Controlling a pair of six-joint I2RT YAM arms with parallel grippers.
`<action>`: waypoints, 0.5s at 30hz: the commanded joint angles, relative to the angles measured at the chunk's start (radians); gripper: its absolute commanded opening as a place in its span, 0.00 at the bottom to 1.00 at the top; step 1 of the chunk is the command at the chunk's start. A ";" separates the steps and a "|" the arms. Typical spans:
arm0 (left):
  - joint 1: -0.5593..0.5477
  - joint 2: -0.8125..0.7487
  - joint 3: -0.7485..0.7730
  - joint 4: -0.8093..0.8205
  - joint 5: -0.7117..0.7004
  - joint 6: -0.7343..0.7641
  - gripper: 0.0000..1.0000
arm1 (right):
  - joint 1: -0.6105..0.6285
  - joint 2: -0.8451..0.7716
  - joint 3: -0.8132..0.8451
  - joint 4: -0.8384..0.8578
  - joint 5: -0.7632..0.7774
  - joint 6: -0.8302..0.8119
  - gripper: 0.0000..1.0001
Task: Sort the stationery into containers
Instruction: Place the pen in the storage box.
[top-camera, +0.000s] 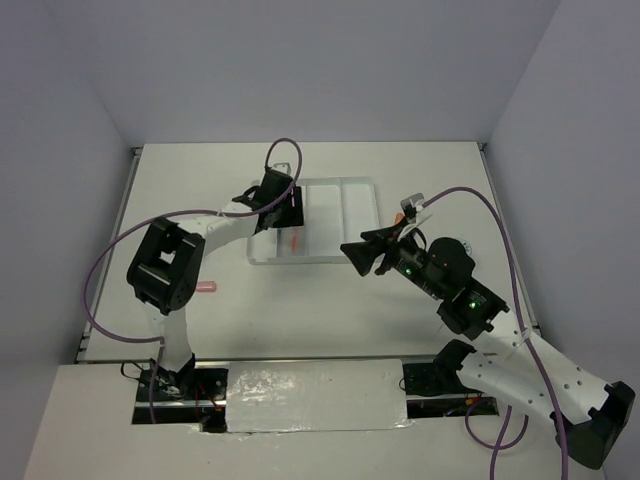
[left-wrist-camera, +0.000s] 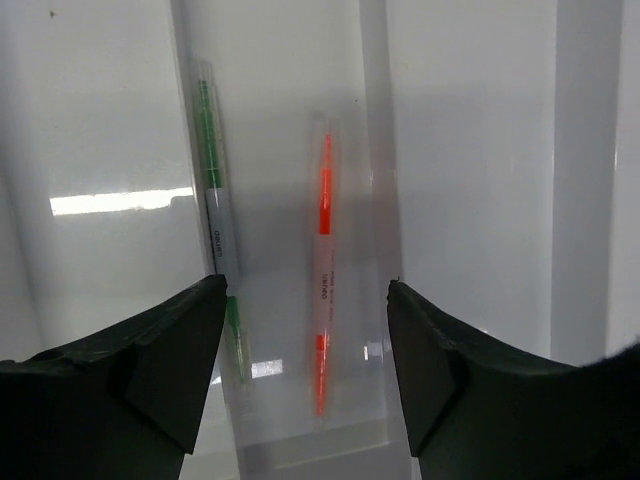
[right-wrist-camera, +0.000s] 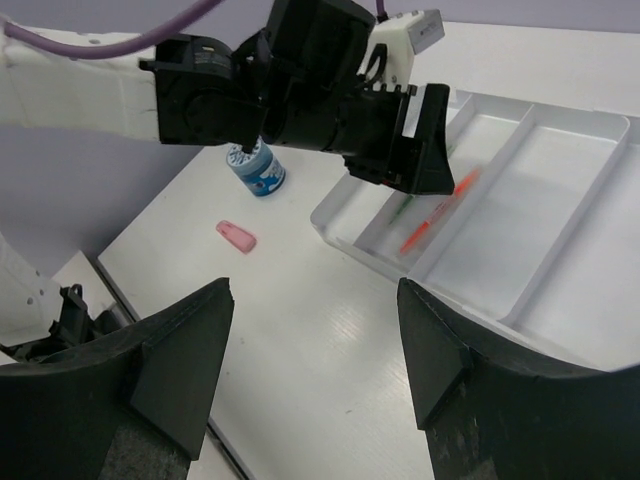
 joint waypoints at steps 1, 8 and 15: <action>-0.001 -0.121 0.019 -0.028 -0.032 -0.005 0.78 | -0.007 0.017 0.020 0.004 0.013 -0.024 0.74; -0.012 -0.423 -0.033 -0.215 -0.154 -0.056 0.92 | -0.180 0.236 0.109 -0.167 0.055 0.048 0.75; -0.019 -0.750 -0.090 -0.528 -0.221 -0.104 0.99 | -0.331 0.615 0.329 -0.375 0.169 0.079 0.82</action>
